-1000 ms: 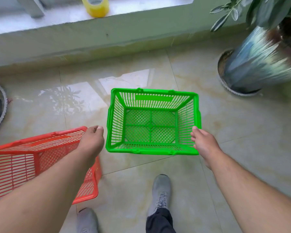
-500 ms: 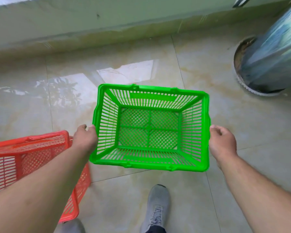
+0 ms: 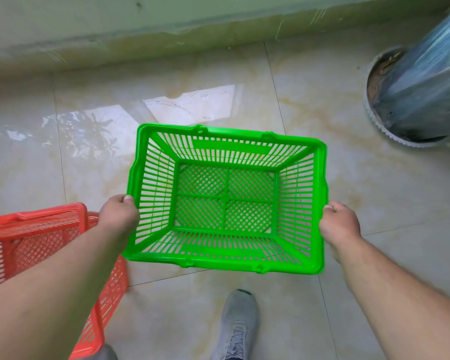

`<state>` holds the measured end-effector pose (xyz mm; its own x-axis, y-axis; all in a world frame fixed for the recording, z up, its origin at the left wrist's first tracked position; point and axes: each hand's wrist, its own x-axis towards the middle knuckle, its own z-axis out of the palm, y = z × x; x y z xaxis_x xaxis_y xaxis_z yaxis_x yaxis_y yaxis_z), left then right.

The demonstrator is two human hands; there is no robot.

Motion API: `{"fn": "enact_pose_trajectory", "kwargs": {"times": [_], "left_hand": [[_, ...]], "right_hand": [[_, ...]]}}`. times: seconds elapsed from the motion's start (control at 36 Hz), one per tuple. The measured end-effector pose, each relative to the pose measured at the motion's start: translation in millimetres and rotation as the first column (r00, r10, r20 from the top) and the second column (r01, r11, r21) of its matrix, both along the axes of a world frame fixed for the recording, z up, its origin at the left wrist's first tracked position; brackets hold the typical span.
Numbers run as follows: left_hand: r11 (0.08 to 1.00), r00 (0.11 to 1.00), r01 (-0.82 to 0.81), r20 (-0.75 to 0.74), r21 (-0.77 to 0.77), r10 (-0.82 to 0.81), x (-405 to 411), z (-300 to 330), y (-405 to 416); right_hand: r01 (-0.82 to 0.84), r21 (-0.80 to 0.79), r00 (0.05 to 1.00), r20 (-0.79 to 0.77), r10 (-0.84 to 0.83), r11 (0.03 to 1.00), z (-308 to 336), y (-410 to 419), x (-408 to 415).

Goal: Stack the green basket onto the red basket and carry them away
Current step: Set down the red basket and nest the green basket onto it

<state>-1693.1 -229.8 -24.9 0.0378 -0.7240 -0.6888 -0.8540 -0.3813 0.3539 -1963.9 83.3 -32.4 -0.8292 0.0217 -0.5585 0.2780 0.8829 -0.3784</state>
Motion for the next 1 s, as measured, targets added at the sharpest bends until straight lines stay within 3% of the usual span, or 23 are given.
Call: {"fn": "enact_pose_trajectory", "kwargs": {"times": [0.39, 1.0], "left_hand": [[0.993, 0.991, -0.117, -0.061, -0.015, 0.116, -0.3, 20.3, 0.0], [0.962, 0.936, -0.272, -0.234, -0.014, 0.262, 54.9, 197.2, 1.8]], "right_hand": [[0.132, -0.167, 0.991, 0.018, -0.131, 0.977, 21.5, -2.5, -3.2], [0.224, -0.436, 0.974, 0.059, -0.221, 0.872, 207.1, -36.0, 20.4]]}}
